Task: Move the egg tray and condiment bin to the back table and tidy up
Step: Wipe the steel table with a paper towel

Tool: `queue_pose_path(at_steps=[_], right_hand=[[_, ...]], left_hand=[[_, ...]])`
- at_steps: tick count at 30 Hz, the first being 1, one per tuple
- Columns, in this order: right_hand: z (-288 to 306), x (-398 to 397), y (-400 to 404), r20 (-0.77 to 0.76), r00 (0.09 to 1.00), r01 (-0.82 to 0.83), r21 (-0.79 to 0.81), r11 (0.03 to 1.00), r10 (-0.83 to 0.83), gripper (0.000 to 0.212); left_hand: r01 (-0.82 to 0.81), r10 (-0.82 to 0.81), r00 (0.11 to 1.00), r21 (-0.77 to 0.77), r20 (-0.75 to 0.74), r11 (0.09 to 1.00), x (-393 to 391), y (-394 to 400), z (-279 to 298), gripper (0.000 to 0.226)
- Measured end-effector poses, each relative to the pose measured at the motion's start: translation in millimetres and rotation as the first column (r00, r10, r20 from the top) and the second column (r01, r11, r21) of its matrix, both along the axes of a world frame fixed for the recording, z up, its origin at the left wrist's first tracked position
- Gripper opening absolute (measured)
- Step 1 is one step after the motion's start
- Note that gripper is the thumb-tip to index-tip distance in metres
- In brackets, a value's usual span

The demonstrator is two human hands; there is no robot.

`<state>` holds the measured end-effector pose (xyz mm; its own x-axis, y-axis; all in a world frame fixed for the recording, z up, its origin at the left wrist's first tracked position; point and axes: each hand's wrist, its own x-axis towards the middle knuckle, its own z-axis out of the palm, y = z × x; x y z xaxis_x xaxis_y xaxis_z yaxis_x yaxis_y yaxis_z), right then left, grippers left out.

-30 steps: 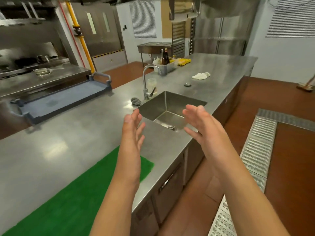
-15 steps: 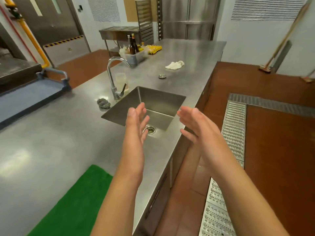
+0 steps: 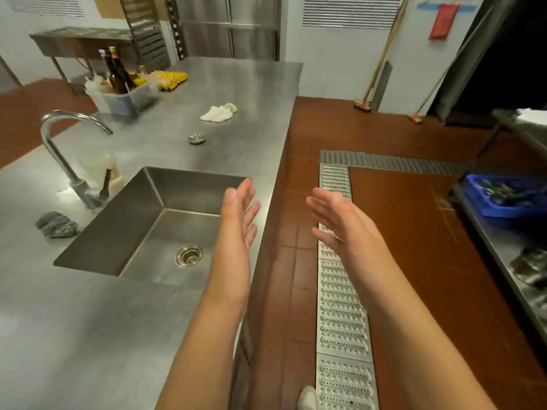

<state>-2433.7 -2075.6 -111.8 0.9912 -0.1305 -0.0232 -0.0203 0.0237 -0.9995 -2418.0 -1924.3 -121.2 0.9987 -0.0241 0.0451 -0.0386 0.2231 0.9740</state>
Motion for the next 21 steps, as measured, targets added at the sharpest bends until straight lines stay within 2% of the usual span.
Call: queue_pose_path(at_steps=[5,9,12,15,19,21], right_hand=[[4,71,-37,-0.012,1.0,0.024,0.11,0.994,-0.023,0.05],[1,125,-52,-0.013,1.0,-0.006,0.177,0.984,0.008,0.074],[-8,155,-52,-0.04,0.999,-0.016,0.211,0.977,0.025,0.064],[-18,190,-50,-0.074,0.996,-0.035,0.213,0.976,0.052,0.064],[-25,251,-57,-0.115,0.993,-0.005,0.185,0.983,0.027,0.036],[-22,278,-62,-0.118,0.993,0.021,0.158,0.987,-0.002,0.039]], left_hand=[[-0.013,0.012,1.0,0.064,0.006,0.998,72,-30,13,0.07],[-0.072,0.071,0.997,0.095,0.008,0.993,119,-45,13,0.071],[-0.074,0.076,0.997,0.113,-0.018,0.991,144,-50,6,0.07],[-0.091,0.097,0.994,0.111,-0.051,0.99,182,-52,-4,0.07],[-0.073,0.08,0.993,0.088,-0.081,0.993,243,-58,-18,0.069],[-0.063,0.067,0.995,0.055,-0.079,0.997,272,-59,-22,0.07]])
